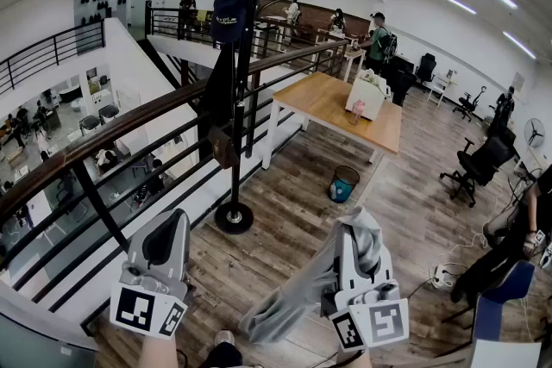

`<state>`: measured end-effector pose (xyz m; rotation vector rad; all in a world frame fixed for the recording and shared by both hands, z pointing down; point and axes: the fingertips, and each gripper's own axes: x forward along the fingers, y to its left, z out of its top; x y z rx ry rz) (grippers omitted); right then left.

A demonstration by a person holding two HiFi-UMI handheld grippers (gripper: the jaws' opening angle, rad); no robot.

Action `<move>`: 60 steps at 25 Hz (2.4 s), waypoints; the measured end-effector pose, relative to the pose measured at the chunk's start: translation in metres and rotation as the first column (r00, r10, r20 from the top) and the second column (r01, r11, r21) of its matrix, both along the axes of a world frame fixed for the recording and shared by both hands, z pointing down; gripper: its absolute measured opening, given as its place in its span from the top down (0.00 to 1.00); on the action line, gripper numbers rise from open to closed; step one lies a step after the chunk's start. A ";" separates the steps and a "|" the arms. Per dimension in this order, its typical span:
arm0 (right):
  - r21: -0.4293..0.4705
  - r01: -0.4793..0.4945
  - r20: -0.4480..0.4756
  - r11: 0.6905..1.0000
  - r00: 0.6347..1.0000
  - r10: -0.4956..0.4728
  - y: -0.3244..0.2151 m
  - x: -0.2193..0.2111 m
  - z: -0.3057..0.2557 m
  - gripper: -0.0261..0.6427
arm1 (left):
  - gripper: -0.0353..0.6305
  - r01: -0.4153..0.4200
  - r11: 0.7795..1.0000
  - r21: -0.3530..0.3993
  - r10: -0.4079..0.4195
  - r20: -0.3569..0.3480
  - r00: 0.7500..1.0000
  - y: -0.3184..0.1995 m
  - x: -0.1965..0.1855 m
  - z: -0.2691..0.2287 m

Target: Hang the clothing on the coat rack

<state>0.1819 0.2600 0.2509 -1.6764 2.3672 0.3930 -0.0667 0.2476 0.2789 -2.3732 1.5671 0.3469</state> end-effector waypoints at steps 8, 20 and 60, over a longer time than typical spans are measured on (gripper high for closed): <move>-0.001 0.019 -0.002 1.000 1.000 -0.019 -0.009 -0.011 -0.002 0.96 | 0.94 0.009 1.000 -0.007 -0.009 -0.003 1.000 -0.008 -0.008 0.001; -0.006 -0.013 0.021 1.000 1.000 0.013 -0.056 -0.018 0.000 0.95 | 0.94 0.001 1.000 0.002 -0.001 0.022 1.000 -0.055 -0.025 0.000; 0.025 -0.007 0.007 1.000 1.000 0.007 -0.303 -0.051 -0.006 0.95 | 0.94 -0.003 1.000 -0.004 0.003 0.007 1.000 -0.304 -0.057 0.007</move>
